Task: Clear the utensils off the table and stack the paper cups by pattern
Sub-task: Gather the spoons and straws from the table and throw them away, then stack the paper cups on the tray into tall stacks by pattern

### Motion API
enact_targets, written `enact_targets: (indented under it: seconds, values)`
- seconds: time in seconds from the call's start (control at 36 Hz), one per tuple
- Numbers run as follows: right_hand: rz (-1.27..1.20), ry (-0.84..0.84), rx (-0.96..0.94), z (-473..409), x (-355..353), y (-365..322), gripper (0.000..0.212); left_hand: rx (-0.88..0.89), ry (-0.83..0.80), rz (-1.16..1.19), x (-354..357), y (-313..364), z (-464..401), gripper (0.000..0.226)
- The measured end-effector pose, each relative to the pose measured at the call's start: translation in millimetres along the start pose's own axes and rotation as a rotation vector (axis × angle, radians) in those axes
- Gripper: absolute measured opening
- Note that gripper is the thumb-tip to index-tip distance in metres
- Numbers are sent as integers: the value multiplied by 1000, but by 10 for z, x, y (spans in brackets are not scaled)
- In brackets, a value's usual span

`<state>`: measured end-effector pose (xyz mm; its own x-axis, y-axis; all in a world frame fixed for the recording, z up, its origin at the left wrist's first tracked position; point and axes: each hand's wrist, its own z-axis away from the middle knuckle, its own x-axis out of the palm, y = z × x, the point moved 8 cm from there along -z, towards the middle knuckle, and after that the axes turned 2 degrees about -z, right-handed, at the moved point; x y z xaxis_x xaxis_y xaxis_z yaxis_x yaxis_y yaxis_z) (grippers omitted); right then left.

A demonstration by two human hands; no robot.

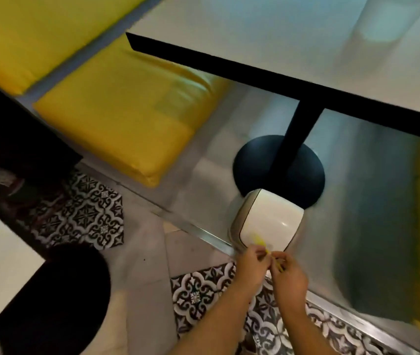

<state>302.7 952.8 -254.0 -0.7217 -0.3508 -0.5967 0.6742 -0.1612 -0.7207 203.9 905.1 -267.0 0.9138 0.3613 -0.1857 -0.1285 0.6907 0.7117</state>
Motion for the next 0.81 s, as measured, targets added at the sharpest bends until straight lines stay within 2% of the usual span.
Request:
enact_targets:
  seconds: [0.11, 0.19, 0.22, 0.33, 0.39, 0.47, 0.64, 0.81]
  values:
    - [48, -27, 63, -302, 166, 274, 15, -88, -41, -5, 181, -203, -275, 33]
    - [34, -50, 101, -468, 288, 369, 17, -133, -52, 23, 227, -314, -430, 18]
    - [21, -50, 122, -513, 319, 395, 18, -135, -56, 29, 234, -337, -477, 19]
    - [-53, -129, 180, -656, 516, 472, 25, -182, -67, 51, 193, -383, -554, 53]
    - [-64, -195, 205, -690, 604, 483, 31, -203, -58, 47, 146, -364, -546, 56]
    - [-23, -243, 206, -663, 611, 450, 35, -178, -29, -19, 54, -302, -506, 48]
    - [15, -288, 10, -328, 427, -228, 28, -39, 111, -225, -340, -28, -148, 35]
    - [74, -352, -276, 23, 288, -1407, 21, 232, 381, -319, -1088, 666, 608, 30]
